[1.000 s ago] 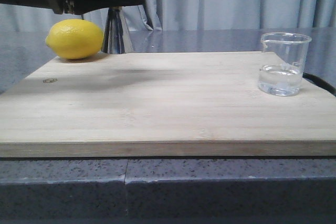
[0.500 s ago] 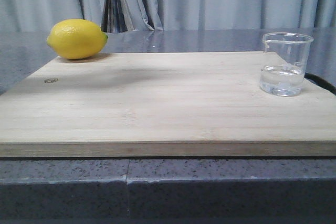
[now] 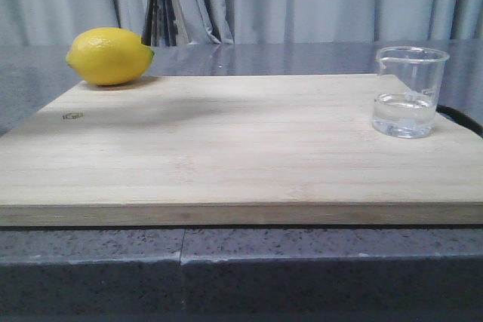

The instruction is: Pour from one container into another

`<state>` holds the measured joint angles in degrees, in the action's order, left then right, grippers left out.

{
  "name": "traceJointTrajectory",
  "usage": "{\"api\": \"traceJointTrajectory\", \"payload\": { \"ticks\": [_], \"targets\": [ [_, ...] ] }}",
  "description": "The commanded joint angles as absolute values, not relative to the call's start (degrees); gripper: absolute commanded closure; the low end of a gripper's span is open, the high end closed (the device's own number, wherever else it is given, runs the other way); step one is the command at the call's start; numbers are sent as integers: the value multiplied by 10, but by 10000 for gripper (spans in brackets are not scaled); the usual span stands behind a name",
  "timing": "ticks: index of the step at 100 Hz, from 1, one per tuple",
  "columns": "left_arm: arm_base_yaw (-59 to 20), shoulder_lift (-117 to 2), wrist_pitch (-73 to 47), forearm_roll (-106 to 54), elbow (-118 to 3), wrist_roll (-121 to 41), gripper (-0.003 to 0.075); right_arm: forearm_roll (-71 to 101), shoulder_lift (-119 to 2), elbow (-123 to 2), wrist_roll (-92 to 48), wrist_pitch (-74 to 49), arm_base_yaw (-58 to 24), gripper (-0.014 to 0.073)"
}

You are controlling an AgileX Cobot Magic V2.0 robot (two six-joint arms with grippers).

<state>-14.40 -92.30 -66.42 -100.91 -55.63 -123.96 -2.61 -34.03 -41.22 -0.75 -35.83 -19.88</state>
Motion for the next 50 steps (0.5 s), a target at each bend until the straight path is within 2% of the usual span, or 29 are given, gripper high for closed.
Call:
{"api": "traceJointTrajectory", "payload": {
  "ticks": [1,32,50],
  "targets": [
    [-150,-898,-720,-1060,-575,-1235,492,-23,-372,-442,-14,-321,-214,28],
    [-150,-898,-720,-1060,-575,-1235,492,-7,-457,-454,-14,-272,-233,28],
    [-150,-898,-720,-1060,-575,-1235,492,17,-456,-406,-14,-139,-233,28]
  ]
}}
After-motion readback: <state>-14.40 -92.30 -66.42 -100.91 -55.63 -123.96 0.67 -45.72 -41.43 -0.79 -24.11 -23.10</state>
